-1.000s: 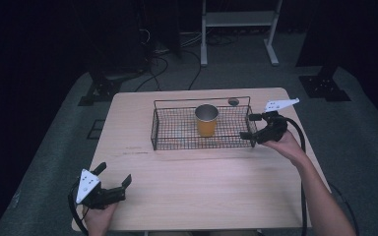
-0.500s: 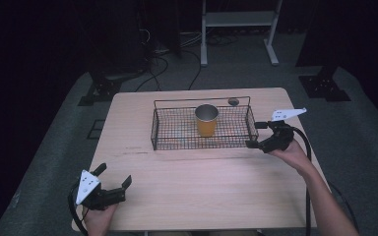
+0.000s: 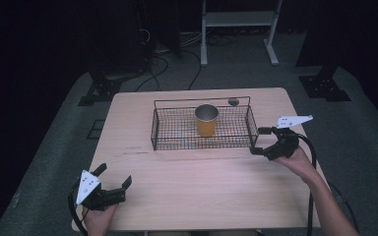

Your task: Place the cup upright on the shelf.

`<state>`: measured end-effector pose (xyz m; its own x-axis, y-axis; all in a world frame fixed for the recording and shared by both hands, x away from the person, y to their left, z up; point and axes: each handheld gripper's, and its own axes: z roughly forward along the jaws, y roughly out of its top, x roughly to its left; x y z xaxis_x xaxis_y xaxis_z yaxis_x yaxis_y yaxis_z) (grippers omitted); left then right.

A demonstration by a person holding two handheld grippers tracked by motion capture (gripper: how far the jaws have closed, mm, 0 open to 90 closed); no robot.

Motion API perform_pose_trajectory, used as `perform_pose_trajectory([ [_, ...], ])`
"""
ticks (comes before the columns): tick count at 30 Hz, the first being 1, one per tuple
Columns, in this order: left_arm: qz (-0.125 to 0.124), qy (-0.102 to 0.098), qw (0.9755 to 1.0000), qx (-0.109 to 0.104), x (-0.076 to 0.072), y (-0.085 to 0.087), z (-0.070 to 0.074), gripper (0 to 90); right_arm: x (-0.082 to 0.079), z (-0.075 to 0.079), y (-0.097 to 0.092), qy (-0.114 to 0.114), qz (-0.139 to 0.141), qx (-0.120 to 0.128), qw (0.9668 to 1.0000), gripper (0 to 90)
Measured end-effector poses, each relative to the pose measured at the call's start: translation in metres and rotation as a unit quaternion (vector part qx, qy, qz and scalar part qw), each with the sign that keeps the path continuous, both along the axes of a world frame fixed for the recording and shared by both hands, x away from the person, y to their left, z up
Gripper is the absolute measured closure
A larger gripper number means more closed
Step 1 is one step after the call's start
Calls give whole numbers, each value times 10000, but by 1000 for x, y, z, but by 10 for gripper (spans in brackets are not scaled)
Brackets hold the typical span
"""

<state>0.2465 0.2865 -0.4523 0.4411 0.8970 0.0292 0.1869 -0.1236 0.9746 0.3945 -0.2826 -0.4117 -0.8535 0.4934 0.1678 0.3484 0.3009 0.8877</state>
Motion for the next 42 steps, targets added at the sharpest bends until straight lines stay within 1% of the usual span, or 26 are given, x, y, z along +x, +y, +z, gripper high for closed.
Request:
perform_pose_trajectory([
  [5,12,5,10000,10,0,1,0,0,-6,-3,-4,-44,-34,53,10000,0],
  [9,12,3,10000,11,-1,1,0,0,-9,-7,-7,5,-57,61,10000,0],
  [15,14,6,10000,17,-1,1,0,0,-14,-11,-10,4,-79,111,9999,0],
  [19,14,13,10000,21,-1,1,0,0,-17,-14,-12,53,-77,92,9999,0],
  [20,12,9,10000,28,-1,0,0,0,-20,-15,-13,16,-102,120,9999,0],
  [26,-2,24,10000,38,-1,-1,0,0,-27,-19,-18,34,-129,115,9998,0],
  [29,-9,25,10000,40,-1,-1,0,0,-31,-20,-20,0,-149,138,9998,0],
  [35,1,27,10000,47,-1,-1,0,0,-36,-24,-23,-15,-187,120,9998,0],
  [42,13,22,10000,53,-2,0,0,0,-42,-28,-26,-32,-210,175,9996,0],
])
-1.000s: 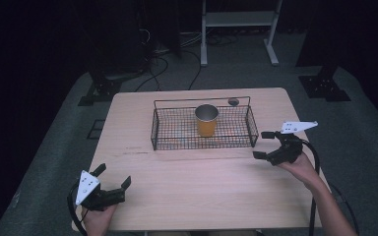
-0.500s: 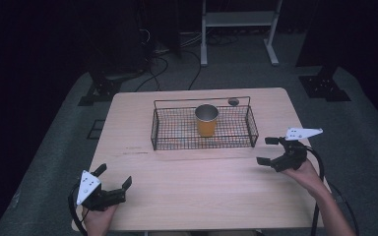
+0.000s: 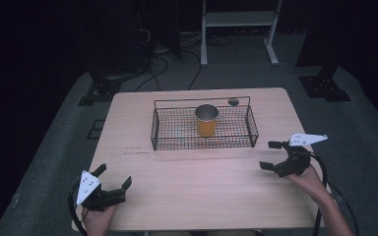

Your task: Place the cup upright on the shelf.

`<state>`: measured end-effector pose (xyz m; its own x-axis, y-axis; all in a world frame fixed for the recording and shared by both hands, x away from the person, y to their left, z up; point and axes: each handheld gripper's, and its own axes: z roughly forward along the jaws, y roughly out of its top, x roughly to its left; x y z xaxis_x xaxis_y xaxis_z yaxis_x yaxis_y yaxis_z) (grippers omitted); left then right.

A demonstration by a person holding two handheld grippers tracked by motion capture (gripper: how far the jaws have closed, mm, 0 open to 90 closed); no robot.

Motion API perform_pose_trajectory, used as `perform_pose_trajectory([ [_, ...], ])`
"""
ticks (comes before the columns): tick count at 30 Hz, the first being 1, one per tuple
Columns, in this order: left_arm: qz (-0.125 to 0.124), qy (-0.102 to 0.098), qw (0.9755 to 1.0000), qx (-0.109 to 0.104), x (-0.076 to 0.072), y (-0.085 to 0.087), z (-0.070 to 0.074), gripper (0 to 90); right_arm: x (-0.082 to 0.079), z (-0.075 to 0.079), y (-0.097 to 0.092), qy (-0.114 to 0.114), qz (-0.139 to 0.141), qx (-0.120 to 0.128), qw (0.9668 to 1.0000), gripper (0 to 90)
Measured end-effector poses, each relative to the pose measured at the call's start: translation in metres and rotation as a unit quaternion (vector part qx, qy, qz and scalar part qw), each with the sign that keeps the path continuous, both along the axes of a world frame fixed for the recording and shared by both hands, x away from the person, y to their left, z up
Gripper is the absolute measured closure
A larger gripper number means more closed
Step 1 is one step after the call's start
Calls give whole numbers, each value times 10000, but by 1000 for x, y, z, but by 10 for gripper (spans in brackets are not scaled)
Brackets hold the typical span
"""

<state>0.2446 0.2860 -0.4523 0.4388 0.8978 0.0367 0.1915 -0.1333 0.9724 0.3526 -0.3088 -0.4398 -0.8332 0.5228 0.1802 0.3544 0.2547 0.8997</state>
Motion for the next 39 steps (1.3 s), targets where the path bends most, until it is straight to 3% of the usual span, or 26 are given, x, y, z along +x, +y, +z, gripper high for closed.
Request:
perform_pose_trajectory([
  [25,72,0,10000,2,-7,2,1,0,-28,-14,-15,-52,-92,218,9997,0],
  [33,49,7,10000,2,-7,1,1,0,-40,-23,-14,-69,-168,189,9997,0],
  [35,36,2,10000,-8,-6,0,2,0,-44,-25,-13,-114,-206,321,9992,0],
  [39,1,12,10000,-69,-4,-1,1,0,-54,-28,-9,-257,-312,838,9957,0],
])
